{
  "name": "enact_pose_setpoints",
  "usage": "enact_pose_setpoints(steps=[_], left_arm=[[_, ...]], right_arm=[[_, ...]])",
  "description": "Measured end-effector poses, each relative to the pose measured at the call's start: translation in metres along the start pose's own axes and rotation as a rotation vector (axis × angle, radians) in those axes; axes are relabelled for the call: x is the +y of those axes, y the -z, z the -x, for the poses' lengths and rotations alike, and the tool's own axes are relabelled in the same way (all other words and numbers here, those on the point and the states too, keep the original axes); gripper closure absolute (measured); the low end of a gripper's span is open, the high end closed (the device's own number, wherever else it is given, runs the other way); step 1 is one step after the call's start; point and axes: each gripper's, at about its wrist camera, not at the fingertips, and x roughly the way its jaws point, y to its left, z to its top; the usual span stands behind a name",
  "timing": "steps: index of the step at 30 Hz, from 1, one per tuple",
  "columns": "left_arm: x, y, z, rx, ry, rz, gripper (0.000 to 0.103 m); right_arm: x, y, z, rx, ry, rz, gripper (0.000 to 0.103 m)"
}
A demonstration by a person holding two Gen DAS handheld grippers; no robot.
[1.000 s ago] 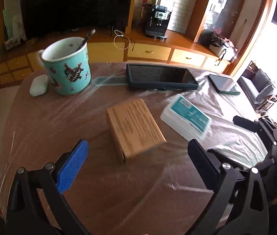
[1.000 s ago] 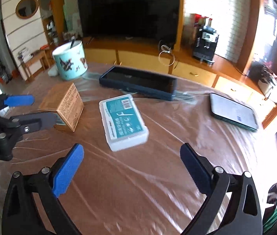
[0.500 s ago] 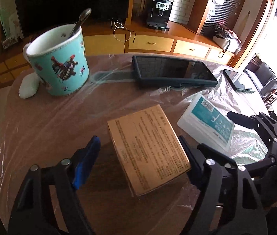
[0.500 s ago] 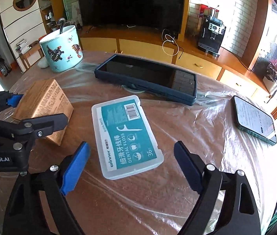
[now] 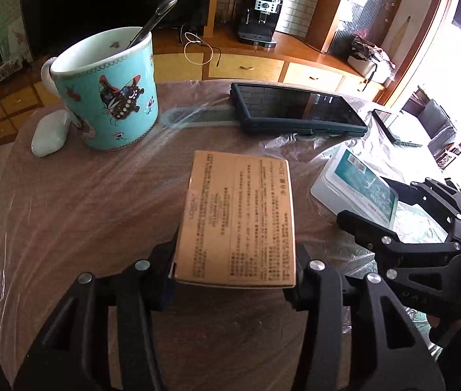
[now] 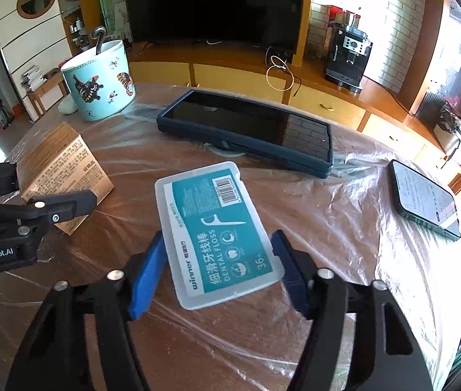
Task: Collect trash
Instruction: 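Grasp the cardboard box with the left tool while the right tool grasps the white floss box, then carry the cardboard box with the left tool while the right tool carries the floss box over the bin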
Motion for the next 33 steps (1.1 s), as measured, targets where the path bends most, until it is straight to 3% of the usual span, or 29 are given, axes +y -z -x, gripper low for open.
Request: enact_pose_setpoints(steps=[7,33], left_arm=[[0.0,0.001,0.003,-0.022,-0.01,-0.047,0.055],[-0.008,0.02,0.043,-0.079,-0.006,-0.085,0.056]], right_arm=[[-0.004,0.01,0.008,-0.015,0.01,-0.042,0.048],[-0.006,0.019,0.039,-0.047,-0.011,-0.107,0.048]])
